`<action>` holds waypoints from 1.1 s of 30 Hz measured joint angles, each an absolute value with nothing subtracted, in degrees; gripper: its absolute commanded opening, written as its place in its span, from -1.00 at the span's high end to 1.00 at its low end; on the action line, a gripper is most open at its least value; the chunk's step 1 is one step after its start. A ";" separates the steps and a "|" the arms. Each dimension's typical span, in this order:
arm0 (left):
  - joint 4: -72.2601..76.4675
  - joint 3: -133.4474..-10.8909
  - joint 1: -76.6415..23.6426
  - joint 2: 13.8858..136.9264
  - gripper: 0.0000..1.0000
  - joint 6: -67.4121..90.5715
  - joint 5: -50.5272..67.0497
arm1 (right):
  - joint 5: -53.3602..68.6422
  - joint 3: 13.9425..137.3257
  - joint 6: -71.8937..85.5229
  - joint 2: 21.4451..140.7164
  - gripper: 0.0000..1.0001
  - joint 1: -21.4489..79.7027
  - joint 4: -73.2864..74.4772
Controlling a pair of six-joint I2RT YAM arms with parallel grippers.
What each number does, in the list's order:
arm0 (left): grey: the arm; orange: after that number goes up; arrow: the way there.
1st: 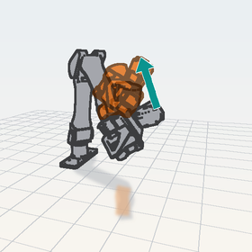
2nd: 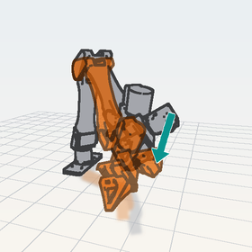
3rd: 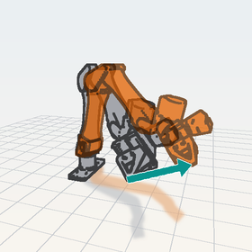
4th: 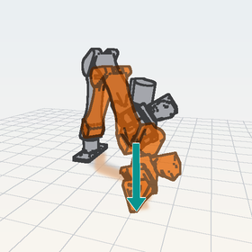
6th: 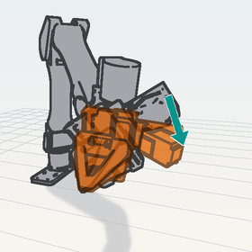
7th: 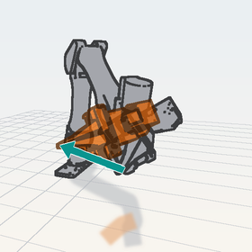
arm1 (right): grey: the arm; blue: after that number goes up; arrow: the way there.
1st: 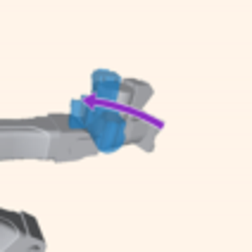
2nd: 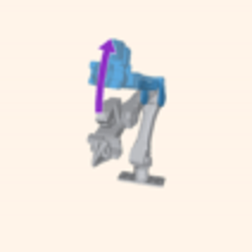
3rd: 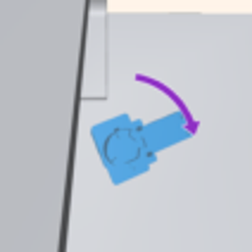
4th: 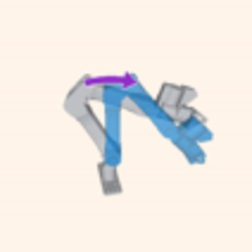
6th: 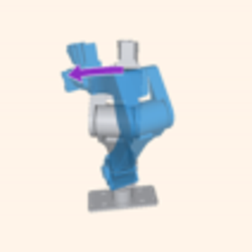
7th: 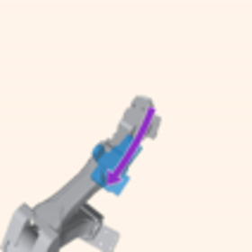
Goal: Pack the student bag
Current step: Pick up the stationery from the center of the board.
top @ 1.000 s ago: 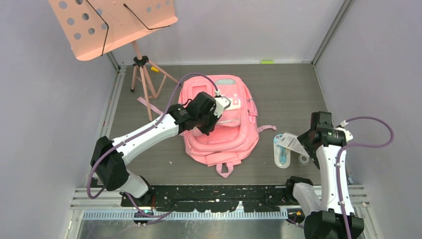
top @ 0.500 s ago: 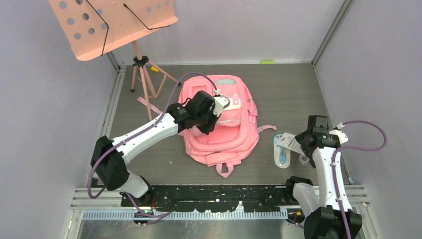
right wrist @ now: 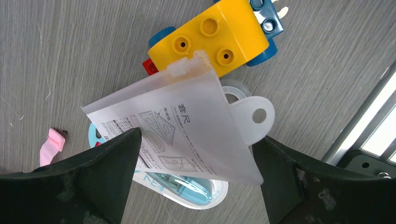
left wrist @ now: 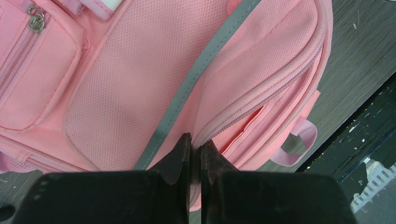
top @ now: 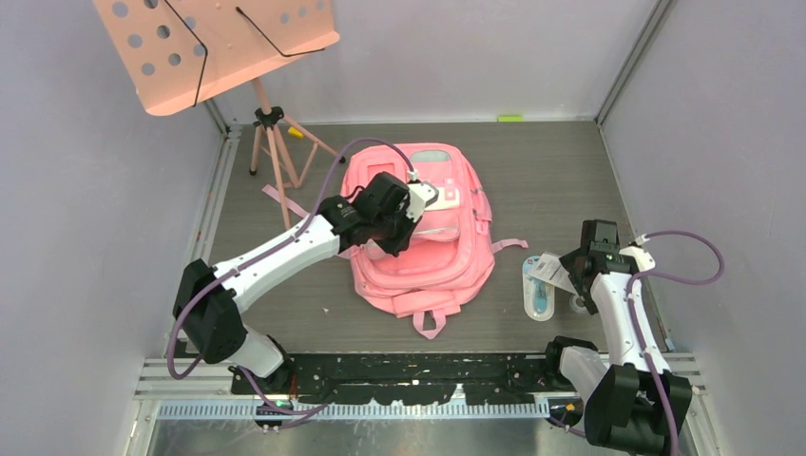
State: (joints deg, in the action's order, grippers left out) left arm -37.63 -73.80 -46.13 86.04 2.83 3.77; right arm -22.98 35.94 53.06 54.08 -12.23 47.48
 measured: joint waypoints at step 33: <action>-37.56 -73.80 -45.67 85.71 1.00 2.79 4.99 | -22.57 39.24 50.33 49.60 0.97 -12.23 40.40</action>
State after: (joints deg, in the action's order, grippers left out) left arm -37.56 -73.80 -45.67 85.71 2.79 4.99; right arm -22.57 39.24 50.33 49.60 -12.23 40.40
